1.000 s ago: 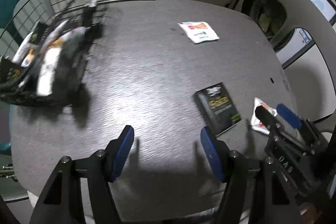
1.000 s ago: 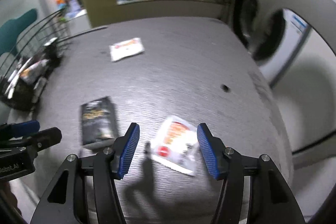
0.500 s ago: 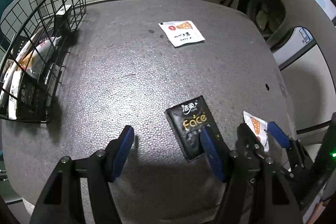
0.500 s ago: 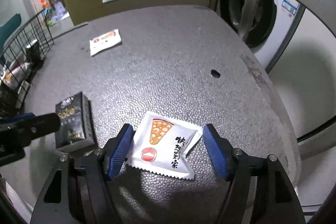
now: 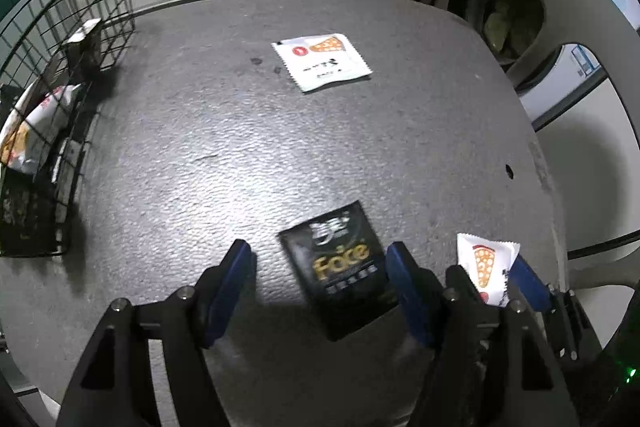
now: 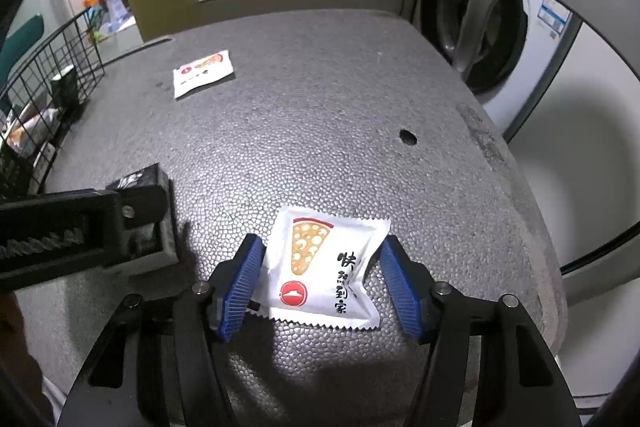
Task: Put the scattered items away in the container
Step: 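Grasp the pizza sachet with the right gripper while the left grasps the Face pack, then carry both items over the wire basket and open both grippers, then move the right gripper to the last pizza sachet and grasp it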
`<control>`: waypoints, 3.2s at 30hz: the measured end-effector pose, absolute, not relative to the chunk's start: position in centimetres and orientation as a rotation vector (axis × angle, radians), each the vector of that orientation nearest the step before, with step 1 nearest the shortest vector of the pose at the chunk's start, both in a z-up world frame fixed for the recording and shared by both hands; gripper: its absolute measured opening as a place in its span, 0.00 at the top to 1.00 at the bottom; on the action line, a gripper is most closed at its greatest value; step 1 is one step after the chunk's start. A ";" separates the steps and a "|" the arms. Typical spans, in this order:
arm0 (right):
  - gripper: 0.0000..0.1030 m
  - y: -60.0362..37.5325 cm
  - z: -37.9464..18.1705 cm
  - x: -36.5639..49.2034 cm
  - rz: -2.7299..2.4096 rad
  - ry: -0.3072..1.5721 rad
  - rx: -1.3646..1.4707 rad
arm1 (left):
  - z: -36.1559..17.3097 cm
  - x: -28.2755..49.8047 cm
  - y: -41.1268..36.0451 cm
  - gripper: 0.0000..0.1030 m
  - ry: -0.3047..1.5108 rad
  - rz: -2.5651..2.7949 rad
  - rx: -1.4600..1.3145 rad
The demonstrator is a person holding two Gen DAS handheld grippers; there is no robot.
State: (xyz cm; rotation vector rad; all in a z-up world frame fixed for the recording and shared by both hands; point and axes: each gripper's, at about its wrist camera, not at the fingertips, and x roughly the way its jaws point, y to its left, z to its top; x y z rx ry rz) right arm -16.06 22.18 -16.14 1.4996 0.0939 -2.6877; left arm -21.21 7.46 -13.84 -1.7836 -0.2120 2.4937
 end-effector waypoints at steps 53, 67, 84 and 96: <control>0.44 -4.7 -3.3 -15.6 -2.259 0.193 1.003 | -1.2 -16.3 -19.3 0.28 -0.471 2.965 -1.582; 0.44 10.6 -4.2 -19.3 -2.552 0.134 1.128 | -0.6 -17.2 -6.6 0.28 -0.295 2.797 -1.474; 0.44 17.3 -14.2 -24.9 -2.485 0.031 1.321 | -11.0 -22.5 0.7 0.28 -0.234 2.633 -1.642; 0.44 13.4 -16.8 -30.6 -2.431 0.090 1.279 | -13.7 -25.7 -1.6 0.28 -0.412 2.688 -1.646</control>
